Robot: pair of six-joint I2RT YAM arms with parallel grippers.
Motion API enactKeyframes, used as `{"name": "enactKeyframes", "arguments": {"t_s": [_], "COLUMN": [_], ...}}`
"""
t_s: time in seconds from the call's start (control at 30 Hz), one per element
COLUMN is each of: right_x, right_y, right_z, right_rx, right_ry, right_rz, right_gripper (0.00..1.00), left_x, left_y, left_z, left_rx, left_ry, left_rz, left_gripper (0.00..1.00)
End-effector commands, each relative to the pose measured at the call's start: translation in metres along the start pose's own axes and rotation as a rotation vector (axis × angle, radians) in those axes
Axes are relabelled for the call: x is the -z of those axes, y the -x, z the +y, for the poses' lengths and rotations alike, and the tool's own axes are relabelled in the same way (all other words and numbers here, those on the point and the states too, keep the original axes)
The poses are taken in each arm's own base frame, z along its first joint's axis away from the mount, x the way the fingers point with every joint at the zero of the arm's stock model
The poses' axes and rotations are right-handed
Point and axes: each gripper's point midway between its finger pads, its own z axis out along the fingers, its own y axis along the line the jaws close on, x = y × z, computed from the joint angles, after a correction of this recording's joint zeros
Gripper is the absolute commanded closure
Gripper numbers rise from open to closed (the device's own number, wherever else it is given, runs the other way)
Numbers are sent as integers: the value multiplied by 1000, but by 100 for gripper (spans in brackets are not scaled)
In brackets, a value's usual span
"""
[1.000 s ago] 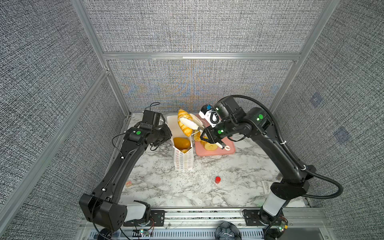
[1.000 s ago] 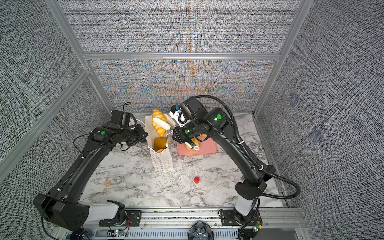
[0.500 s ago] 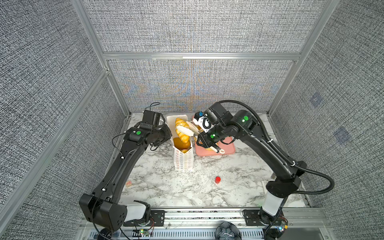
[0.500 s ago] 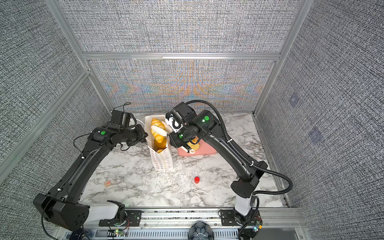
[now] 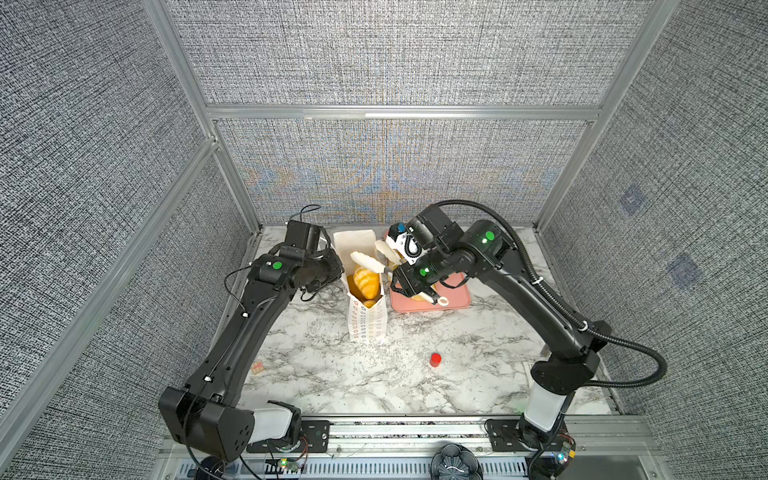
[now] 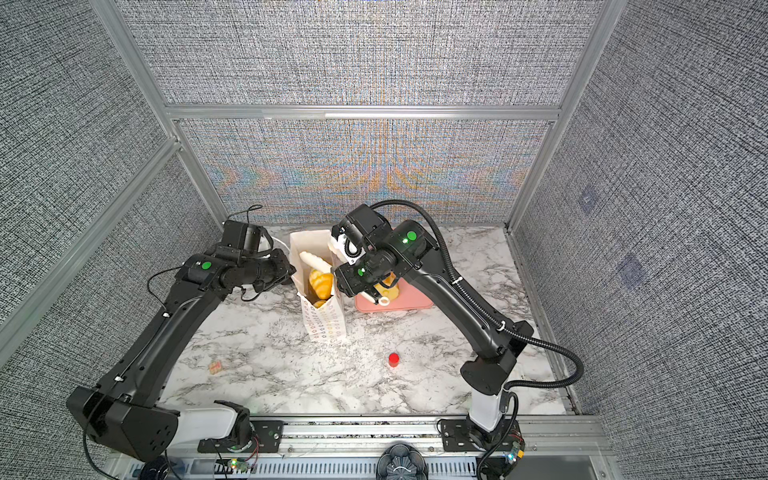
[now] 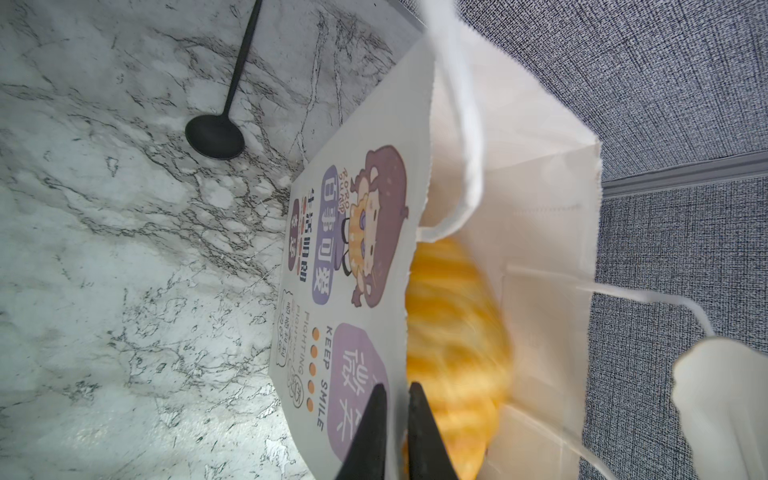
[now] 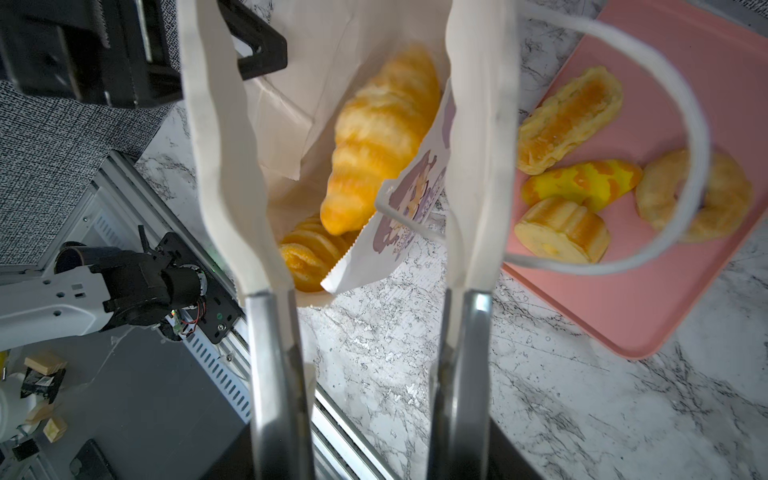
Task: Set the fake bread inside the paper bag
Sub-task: 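Lower the roll into the bag held by the left gripper and release, then move the empty tongs with the right gripper back over the pink tray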
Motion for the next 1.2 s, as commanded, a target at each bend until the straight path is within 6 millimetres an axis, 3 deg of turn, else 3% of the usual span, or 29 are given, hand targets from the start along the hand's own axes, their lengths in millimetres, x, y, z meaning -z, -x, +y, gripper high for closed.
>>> {"name": "enactKeyframes", "arguments": {"t_s": [0.0, 0.7, 0.97, 1.17], "right_x": [4, 29, 57, 65], "right_y": [5, 18, 20, 7], "right_z": [1, -10, -43, -82], "right_rx": [0, -20, -93, -199], "right_ry": [1, -37, -89, -134], "right_rz": [-27, -106, -171, -173], "right_gripper": [45, 46, 46, 46], "left_x": [0, 1, 2, -1], "left_y": [2, 3, 4, 6], "left_z": [0, 0, -3, -4], "left_rx": [-9, -11, -18, -21], "left_ry": [3, 4, 0, -3], "left_rz": [-7, -6, -7, -2], "left_gripper": [86, 86, 86, 86]}}
